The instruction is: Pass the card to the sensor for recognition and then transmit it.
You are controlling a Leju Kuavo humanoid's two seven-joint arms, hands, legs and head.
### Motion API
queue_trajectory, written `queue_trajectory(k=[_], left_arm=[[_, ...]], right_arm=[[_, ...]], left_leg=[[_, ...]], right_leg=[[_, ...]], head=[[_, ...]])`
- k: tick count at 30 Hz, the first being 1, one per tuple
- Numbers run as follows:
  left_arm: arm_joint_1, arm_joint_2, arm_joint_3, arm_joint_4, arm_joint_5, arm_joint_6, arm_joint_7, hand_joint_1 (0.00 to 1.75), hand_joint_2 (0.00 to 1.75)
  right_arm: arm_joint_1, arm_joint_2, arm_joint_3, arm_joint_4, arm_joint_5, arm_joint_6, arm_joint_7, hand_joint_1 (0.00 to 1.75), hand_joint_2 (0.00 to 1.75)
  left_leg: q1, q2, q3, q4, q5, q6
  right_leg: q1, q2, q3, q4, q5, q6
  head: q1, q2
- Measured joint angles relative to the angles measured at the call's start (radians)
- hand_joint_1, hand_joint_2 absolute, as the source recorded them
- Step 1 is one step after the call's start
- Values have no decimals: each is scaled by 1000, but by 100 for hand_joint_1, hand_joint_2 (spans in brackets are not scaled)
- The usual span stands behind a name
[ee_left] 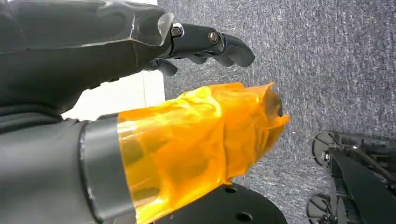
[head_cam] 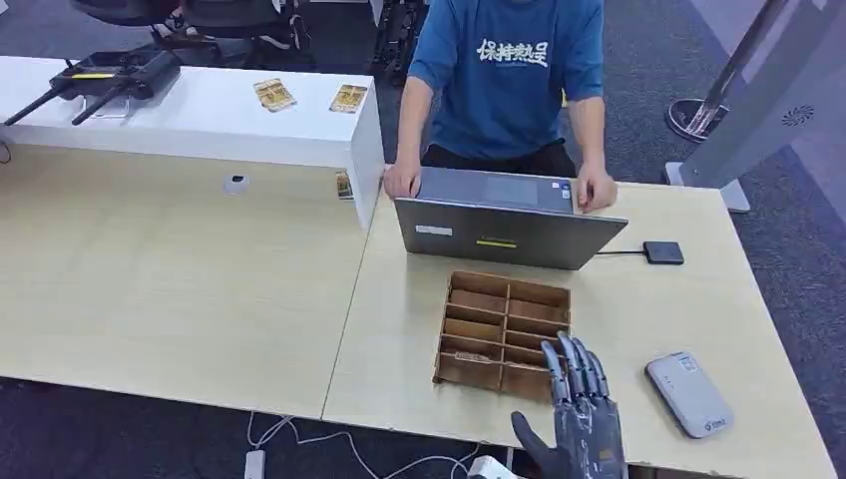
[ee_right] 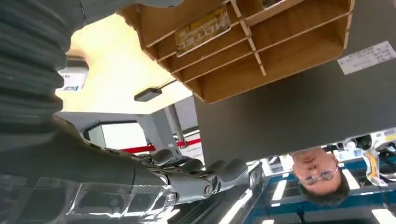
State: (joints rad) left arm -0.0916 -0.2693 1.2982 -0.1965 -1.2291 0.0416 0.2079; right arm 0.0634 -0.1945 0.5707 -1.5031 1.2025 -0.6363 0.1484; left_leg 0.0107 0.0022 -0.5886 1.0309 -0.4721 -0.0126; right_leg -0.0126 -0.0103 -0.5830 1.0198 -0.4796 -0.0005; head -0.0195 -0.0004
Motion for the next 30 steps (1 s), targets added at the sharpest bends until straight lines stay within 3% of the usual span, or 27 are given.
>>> queue_trajectory(k=[16,24,30], left_arm=[[0,0,-1,0,-10,-1,3,0,0],[0,1,-2,0,-11,-10,8,0,0],[0,3,-2,0,-13,-10,10,0,0]], right_arm=[[-74,52,2,104,-15,23,-1,0,175],[-99,54,12,123,177,43,94,0,175],[-116,53,25,128,217,75,127,0,175]], left_leg=[[0,0,0,0,0,0],[0,0,0,0,0,0],[0,0,0,0,0,0]], right_leg=[[0,0,0,0,0,0],[0,0,0,0,0,0],[0,0,0,0,0,0]], head=[[0,0],[0,0],[0,0]])
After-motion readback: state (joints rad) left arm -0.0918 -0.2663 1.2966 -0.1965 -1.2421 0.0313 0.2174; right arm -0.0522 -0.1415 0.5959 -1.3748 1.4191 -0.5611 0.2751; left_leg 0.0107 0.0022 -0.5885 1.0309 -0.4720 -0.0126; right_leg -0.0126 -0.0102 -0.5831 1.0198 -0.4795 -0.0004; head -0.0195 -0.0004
